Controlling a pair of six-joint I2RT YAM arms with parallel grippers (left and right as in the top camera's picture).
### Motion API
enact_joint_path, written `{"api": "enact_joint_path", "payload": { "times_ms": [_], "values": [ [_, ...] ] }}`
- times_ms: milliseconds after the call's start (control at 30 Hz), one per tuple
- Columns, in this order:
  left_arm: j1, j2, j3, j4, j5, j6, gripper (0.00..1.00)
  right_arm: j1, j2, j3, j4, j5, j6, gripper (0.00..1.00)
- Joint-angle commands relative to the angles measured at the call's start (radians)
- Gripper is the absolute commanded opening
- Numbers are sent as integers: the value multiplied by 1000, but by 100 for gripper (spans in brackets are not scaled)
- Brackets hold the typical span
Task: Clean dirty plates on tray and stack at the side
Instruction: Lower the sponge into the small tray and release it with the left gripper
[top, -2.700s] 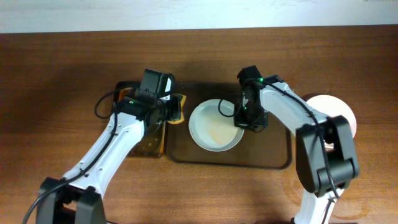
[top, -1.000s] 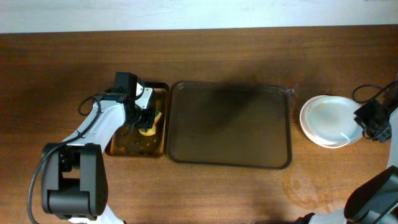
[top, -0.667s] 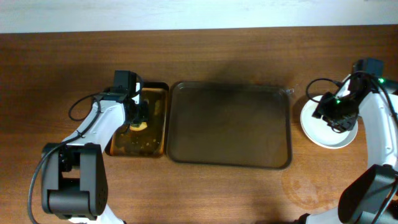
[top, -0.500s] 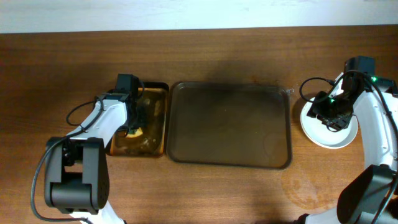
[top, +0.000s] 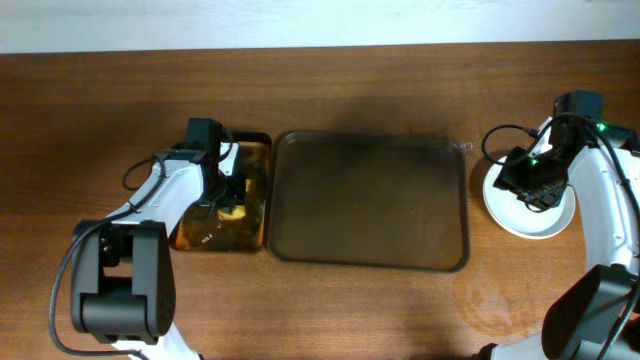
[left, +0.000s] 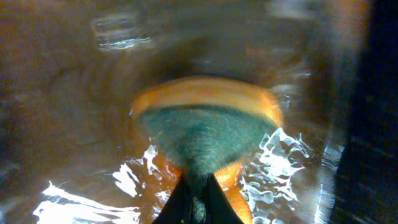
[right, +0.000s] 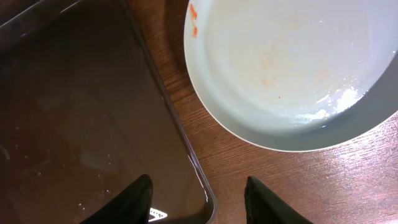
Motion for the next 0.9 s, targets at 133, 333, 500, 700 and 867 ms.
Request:
{"api": "enact_joint_path", "payload": {
  "times_ms": [133,333,500,700,867],
  "values": [
    [6,3,-3,-27,6,-9,0,27,9,-5,-1,-55,-99,49],
    [10,-289,17,-28,-3,-28,100,172,-49,-4,45,-58,-143,54],
    [12,-371,17,-215,-16,-106,100,276,-182,-5,10,-4,-164,98],
    [12,-439,-27,-330,-21,-107,100,386,-367,-100,25,66,-107,98],
    [11,-780,-216,-203,-21,-57,100,392,-756,-423,156,68,-107,98]
  ]
}}
